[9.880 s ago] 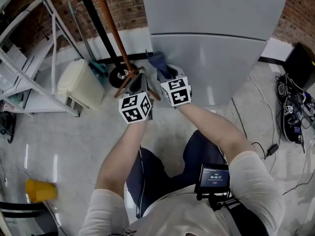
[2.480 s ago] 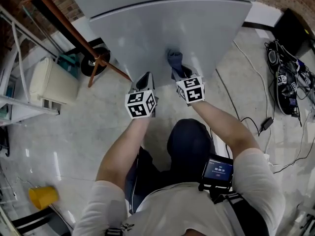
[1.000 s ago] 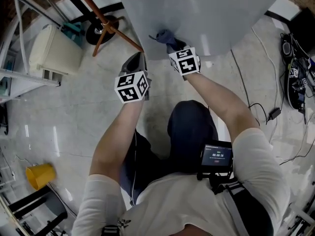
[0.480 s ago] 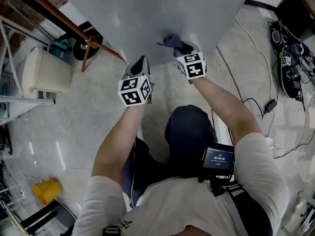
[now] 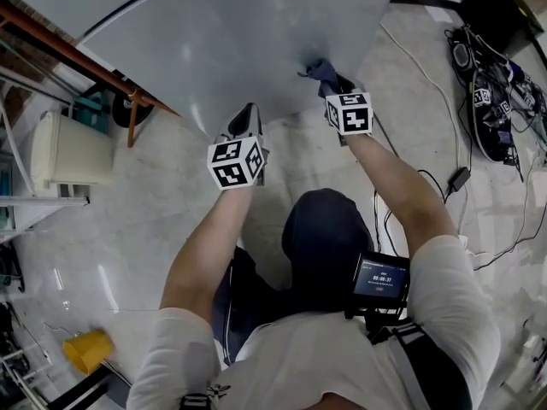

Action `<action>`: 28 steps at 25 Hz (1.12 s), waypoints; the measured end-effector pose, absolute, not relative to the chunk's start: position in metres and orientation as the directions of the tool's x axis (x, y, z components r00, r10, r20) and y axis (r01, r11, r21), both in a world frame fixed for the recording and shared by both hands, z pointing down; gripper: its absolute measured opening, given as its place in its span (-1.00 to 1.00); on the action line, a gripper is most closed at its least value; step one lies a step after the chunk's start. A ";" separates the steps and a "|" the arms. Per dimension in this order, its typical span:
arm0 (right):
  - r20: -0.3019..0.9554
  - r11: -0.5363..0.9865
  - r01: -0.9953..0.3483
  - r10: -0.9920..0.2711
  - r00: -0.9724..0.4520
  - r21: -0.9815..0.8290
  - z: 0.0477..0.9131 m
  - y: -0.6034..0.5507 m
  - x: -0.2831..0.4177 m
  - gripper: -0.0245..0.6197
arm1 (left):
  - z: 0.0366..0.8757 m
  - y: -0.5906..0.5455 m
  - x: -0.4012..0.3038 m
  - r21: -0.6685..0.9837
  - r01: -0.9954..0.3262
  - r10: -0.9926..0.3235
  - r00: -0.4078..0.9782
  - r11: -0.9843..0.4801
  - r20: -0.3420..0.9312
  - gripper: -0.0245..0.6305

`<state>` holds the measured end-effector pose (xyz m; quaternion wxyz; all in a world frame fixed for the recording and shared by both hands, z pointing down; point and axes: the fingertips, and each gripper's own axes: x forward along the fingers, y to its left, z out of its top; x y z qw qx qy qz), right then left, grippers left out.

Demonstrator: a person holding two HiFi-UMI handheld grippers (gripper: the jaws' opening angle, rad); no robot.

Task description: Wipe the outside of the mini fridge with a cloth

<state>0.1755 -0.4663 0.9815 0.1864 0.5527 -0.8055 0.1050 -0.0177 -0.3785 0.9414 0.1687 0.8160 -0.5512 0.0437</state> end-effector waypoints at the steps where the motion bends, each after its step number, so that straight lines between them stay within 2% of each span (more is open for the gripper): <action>1: 0.419 0.344 -0.939 -0.857 -0.300 0.030 0.982 -0.469 0.188 -0.58 | 0.942 -0.380 -0.013 0.228 -0.912 -0.883 0.393 -0.340 0.258 -0.92; 6: 0.425 0.255 -0.967 -0.878 -0.221 0.024 0.985 -0.482 0.243 -0.58 | 0.940 -0.388 0.009 0.224 -0.906 -0.875 0.410 -0.360 0.255 -0.92; 10: 0.425 0.233 -0.972 -0.883 -0.202 0.023 0.985 -0.487 0.261 -0.58 | 0.940 -0.392 0.020 0.222 -0.902 -0.870 0.420 -0.370 0.257 -0.92; 21: 0.426 0.240 -0.971 -0.879 -0.215 0.004 0.978 -0.465 0.249 -0.58 | 0.923 -0.385 0.000 0.218 -0.899 -0.877 0.425 -0.380 0.225 -0.92; 28: 0.451 0.260 -0.966 -0.861 -0.236 -0.008 0.885 -0.435 0.232 -0.58 | 0.836 -0.389 -0.019 0.230 -0.886 -0.857 0.454 -0.403 0.245 -0.92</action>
